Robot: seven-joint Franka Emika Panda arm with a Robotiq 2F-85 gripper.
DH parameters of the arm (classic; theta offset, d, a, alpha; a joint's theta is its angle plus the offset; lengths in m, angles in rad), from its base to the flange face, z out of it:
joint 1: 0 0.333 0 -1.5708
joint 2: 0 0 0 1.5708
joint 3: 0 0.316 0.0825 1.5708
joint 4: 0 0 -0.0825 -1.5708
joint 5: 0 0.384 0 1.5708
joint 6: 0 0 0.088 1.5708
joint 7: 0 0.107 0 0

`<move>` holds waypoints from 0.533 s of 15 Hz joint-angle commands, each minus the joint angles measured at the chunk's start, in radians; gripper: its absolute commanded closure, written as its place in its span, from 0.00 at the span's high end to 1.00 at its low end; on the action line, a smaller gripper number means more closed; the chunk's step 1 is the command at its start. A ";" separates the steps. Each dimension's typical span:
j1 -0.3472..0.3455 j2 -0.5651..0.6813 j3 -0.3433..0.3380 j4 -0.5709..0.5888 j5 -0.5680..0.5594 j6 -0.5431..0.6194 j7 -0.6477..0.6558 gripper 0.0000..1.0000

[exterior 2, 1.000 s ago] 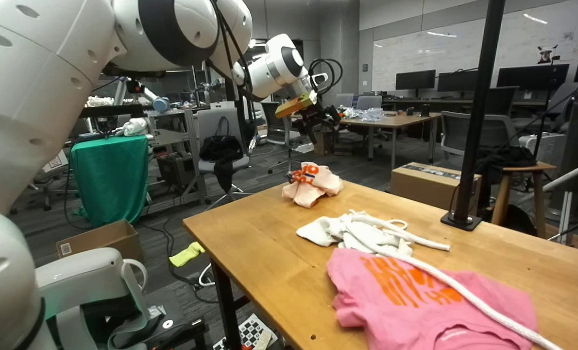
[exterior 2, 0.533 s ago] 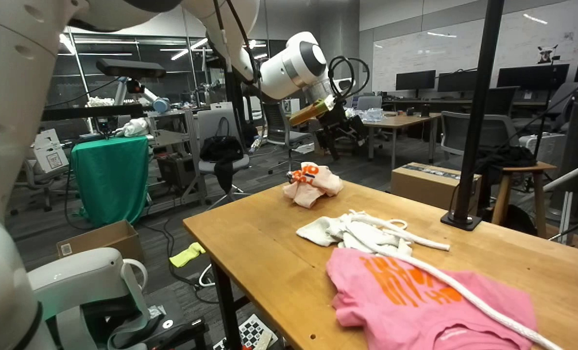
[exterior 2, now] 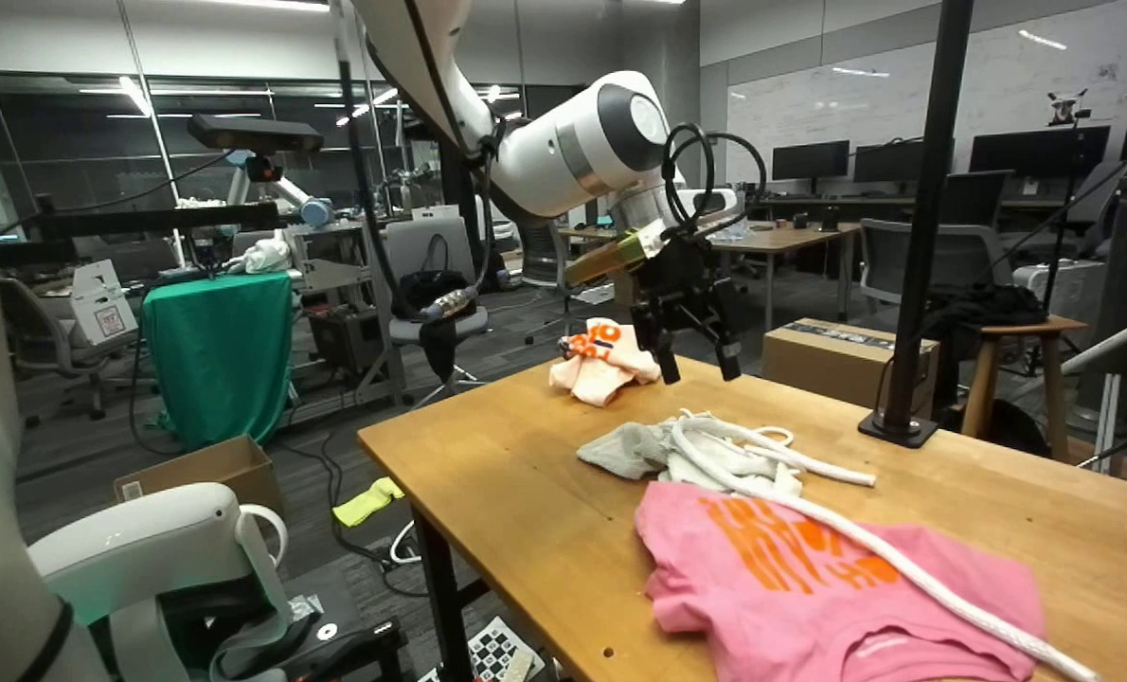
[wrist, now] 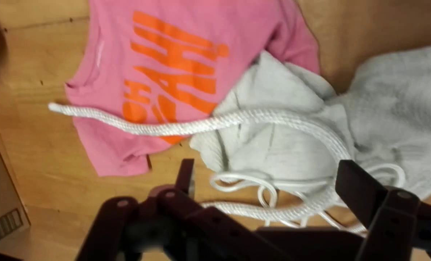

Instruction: Pick up the objects and put them around the table.

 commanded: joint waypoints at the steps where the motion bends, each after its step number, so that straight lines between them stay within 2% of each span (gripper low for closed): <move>1: -0.079 -0.172 -0.020 -0.237 0.004 0.079 -0.039 1.00; 5: -0.159 -0.239 -0.044 -0.338 0.003 0.098 -0.125 1.00; 8: -0.201 -0.258 -0.058 -0.371 0.021 0.116 -0.205 1.00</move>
